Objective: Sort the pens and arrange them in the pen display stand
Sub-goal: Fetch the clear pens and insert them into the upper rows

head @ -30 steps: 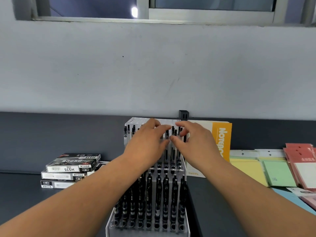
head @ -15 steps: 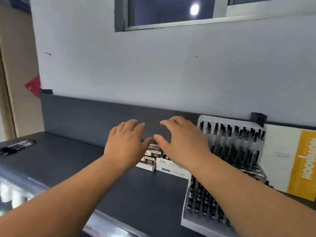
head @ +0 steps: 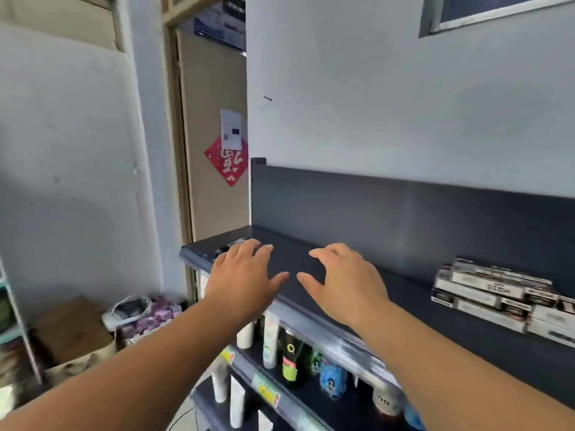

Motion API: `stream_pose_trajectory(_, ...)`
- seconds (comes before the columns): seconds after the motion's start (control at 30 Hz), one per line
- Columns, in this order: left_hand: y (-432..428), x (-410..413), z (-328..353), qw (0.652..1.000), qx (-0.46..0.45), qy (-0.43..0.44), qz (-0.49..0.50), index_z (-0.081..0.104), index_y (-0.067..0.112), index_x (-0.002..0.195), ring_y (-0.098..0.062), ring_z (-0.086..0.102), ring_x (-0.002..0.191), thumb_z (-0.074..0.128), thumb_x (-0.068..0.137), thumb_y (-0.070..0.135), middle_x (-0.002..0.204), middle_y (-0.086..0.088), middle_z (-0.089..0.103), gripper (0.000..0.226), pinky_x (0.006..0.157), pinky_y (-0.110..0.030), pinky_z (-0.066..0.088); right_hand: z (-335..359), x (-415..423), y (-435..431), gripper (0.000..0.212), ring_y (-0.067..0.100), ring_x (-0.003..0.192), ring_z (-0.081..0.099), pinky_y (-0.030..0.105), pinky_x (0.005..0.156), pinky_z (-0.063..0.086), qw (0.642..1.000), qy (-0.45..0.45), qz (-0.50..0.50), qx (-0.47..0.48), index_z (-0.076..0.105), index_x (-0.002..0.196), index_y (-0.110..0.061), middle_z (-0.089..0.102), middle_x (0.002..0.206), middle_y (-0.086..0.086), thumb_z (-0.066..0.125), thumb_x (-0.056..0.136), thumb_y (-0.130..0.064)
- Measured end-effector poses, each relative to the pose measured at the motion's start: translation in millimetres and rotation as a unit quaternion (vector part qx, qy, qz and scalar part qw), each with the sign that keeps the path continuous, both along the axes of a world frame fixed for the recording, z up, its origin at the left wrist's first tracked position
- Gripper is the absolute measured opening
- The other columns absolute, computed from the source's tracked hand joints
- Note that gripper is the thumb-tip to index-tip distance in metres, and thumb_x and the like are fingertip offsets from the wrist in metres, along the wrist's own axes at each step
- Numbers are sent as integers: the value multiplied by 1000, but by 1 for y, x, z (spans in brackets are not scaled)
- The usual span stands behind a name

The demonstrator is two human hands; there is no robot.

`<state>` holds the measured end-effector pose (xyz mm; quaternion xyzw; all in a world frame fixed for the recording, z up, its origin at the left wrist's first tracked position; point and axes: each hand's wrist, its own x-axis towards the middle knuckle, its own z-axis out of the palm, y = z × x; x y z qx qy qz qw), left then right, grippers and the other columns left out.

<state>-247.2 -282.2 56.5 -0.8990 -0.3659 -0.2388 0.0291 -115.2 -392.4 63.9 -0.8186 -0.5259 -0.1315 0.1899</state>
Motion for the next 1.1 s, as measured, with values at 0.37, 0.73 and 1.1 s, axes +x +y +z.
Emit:
stream_pose_trajectory(0.37, 148, -68, -25, 997, -38, 17, 58, 31, 30, 146, -17, 31, 139, 39, 92, 61, 151, 5, 32, 62, 114, -37, 25, -30, -44, 167, 53, 18, 125, 45, 36, 99, 39, 997, 65, 39, -26, 44, 137, -34, 42, 140, -7, 45, 92, -60)
stream_pose_trajectory(0.73, 295, -4, -49, 992, -121, -6, 46, 34, 27, 144, -16, 38, 133, 42, 94, 55, 146, 6, 37, 58, 112, -36, 33, -53, 15, 309, 51, 16, 115, 52, 34, 87, 48, 991, 115, 23, -71, 45, 136, -34, 42, 139, -8, 46, 92, -60)
stream_pose_trajectory(1.1, 401, 80, -79, 964, -263, 42, -21, 46, 17, 136, -20, 52, 118, 60, 83, 57, 134, -5, 50, 68, 96, -29, 44, -80, 51, 391, 45, 18, 112, 54, 33, 88, 49, 969, 204, -86, -106, 54, 126, -30, 54, 125, -5, 52, 90, -57)
